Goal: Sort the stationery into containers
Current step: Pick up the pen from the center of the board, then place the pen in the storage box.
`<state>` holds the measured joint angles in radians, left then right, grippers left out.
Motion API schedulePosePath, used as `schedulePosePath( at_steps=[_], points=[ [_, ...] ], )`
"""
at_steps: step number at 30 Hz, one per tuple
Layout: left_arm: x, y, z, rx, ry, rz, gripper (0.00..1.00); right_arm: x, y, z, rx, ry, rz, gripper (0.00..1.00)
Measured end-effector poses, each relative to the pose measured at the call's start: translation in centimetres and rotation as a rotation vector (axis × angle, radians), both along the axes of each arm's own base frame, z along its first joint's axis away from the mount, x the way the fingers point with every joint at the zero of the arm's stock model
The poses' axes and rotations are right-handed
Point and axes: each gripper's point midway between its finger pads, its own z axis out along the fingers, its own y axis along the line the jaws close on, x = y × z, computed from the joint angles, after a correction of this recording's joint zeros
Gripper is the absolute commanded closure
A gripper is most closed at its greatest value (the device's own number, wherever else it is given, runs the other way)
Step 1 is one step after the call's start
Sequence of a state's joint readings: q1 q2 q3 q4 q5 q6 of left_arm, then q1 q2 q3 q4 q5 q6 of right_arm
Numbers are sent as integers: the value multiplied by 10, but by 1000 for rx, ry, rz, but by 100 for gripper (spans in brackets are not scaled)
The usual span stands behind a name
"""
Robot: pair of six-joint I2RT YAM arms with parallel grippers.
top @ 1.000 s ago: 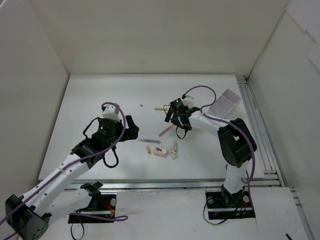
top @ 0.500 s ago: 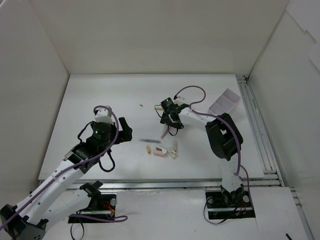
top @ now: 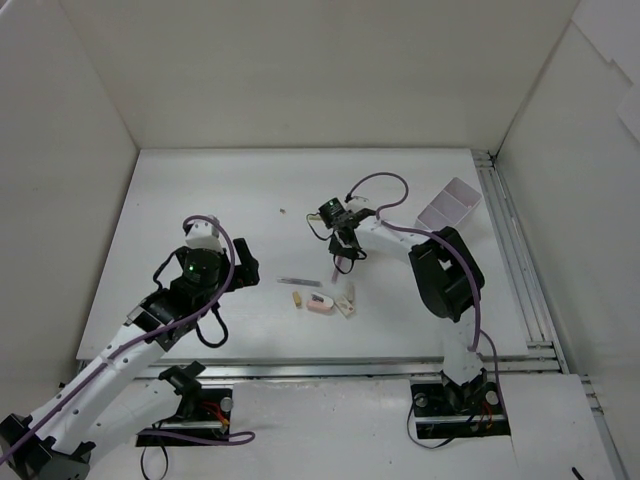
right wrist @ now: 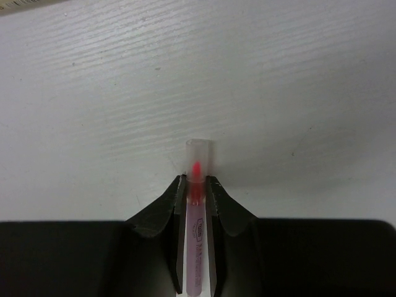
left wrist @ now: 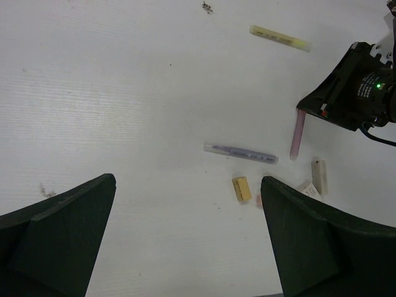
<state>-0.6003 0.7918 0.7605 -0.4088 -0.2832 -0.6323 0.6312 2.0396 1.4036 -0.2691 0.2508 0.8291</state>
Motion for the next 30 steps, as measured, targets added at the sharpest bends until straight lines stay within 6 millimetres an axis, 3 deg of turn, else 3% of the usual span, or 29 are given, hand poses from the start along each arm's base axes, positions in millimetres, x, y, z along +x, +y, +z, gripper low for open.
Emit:
schedulePosePath(
  at_steps=[4, 8, 12, 15, 20, 24, 27, 30],
  points=[
    [1, 1, 0, 13, -4, -4, 0, 5, 2, 8, -27, -24, 22, 100],
    [5, -1, 4, 35, -13, -19, 0, 23, 13, 34, -26, -101, 58, 100],
    [14, -5, 22, 40, -46, -29, 0, 37, 14, 71, -30, -201, 88, 100],
    [21, -9, 33, 41, -65, -38, 0, 46, 6, 116, -5, -311, 101, 100],
    [33, -19, 49, 41, -71, -84, 0, 51, -55, 196, -31, -573, 79, 100],
    [41, -25, 54, 43, -66, -117, 0, 46, -116, 245, -199, -756, 51, 100],
    [46, -30, 53, 46, -52, -159, 0, 51, -151, 266, -357, -835, 59, 100],
    [55, -32, 55, 50, -41, -184, 0, 61, -185, 263, -504, -826, 57, 100]
  ],
)
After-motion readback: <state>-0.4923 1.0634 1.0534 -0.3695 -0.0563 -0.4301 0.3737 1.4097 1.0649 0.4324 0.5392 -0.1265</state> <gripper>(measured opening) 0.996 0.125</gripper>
